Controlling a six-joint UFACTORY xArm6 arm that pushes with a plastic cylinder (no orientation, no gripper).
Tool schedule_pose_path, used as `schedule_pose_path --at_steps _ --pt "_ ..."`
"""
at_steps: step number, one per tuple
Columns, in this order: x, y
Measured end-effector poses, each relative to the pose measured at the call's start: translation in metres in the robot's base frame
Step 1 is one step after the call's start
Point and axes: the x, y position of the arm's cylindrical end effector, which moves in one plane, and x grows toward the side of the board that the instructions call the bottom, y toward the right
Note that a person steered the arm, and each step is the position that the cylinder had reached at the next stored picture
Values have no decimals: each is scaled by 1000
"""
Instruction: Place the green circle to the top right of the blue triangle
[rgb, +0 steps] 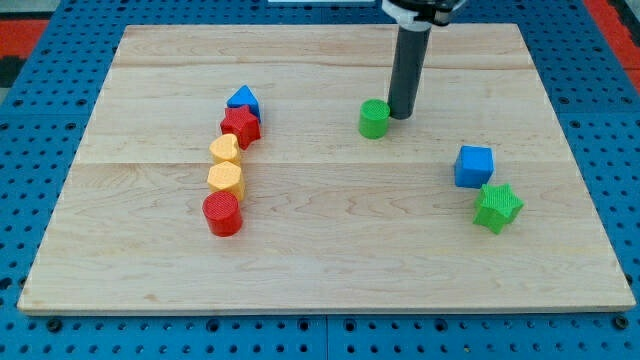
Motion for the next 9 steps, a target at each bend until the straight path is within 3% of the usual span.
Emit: schedule_pose_path --at_steps 3,6,9 --pt "37 -72" --pt "-49 -118" --pt "-102 -176"
